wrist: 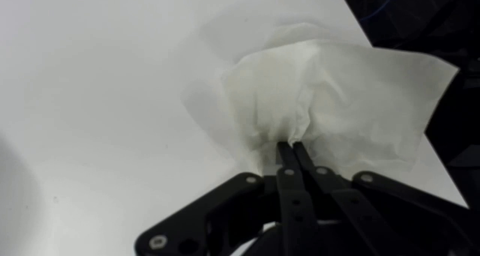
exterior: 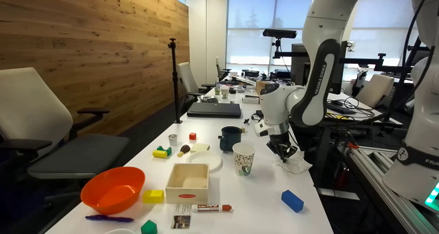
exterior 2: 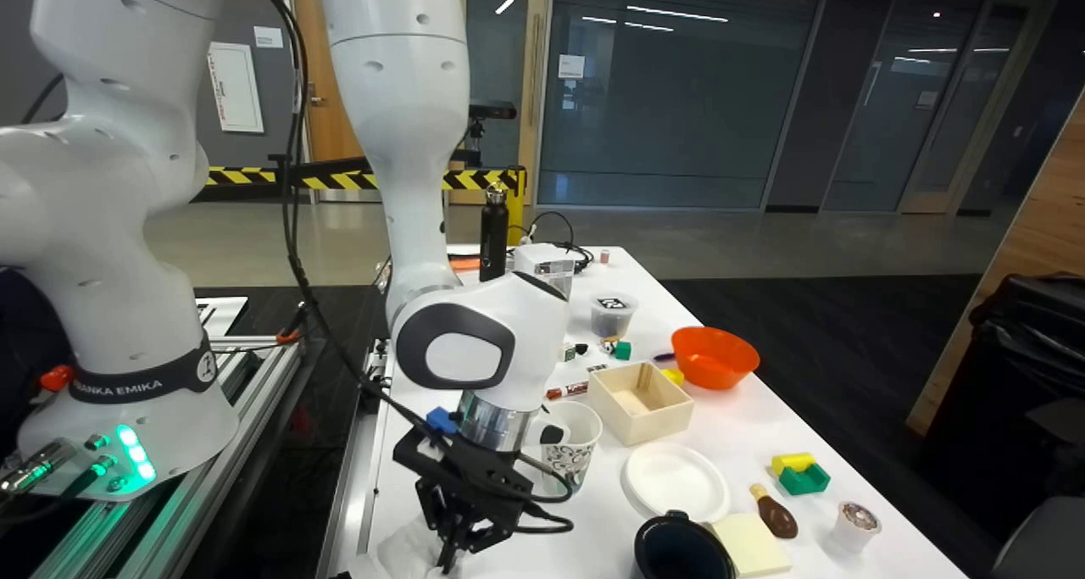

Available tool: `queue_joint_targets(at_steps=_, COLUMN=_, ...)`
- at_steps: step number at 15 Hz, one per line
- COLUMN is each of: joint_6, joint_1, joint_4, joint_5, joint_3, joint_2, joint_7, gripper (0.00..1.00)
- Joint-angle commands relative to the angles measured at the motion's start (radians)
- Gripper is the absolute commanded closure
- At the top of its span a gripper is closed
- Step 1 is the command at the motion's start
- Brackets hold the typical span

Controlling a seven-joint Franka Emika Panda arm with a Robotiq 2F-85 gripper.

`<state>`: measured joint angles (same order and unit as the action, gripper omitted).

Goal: Move the napkin backwards.

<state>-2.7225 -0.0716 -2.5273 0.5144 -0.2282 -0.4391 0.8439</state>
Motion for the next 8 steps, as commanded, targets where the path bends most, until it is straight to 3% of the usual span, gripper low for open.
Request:
queue_joint_targets(at_steps=1, joint_6=0.041, joint_1=-0.028, joint_4=-0.011, joint_5=-0.005, joint_3=0.047, joint_2=0.061, joint_7=-0.004, gripper=1.00)
queue_joint_targets(at_steps=8, joint_6=0.007, joint_1=-0.070, joint_4=0.001, joint_5=-0.080, joint_3=0.124, joint_2=0.103, joint_7=0.010, gripper=1.00)
